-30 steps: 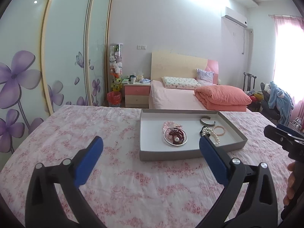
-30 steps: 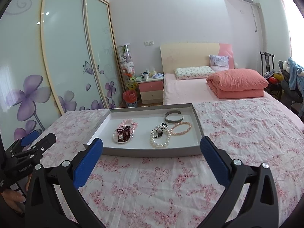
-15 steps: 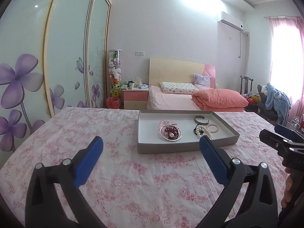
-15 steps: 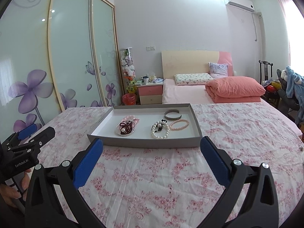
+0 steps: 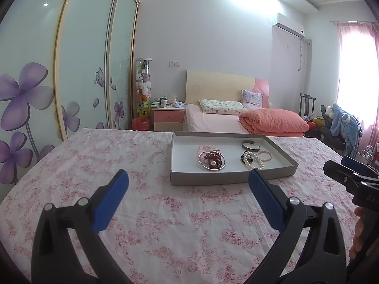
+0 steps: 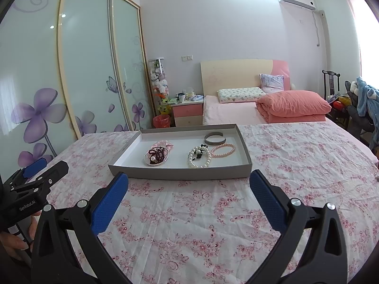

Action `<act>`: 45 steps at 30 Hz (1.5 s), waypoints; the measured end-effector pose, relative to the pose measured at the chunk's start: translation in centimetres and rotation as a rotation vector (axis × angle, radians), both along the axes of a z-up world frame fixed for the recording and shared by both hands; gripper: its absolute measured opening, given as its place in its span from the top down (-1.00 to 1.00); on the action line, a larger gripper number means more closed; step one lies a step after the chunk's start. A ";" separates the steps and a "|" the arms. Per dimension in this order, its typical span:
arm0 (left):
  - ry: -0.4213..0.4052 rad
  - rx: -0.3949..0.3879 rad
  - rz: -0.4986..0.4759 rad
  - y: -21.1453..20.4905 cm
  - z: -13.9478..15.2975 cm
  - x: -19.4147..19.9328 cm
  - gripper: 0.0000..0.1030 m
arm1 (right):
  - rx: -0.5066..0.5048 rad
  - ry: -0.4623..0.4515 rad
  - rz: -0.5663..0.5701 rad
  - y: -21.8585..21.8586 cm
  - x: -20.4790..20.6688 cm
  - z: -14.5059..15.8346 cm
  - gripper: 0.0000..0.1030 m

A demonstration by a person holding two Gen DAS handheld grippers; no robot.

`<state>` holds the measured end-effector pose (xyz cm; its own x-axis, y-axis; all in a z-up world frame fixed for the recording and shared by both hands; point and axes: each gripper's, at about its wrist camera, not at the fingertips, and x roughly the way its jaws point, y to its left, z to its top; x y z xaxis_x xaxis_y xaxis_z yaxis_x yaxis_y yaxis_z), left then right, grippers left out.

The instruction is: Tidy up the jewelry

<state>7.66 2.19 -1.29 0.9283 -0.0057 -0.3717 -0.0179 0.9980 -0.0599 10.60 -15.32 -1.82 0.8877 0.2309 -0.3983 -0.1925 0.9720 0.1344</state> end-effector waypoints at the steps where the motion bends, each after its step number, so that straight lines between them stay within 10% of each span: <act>1: 0.000 0.001 -0.003 -0.1 0.0 0.0 -0.92 | 0.000 0.001 0.001 0.0 0.0 0.0 -0.97; 45: 0.009 0.003 -0.007 -0.7 0.2 0.4 -0.92 | 0.002 0.009 0.009 0.2 0.0 -0.2 -0.97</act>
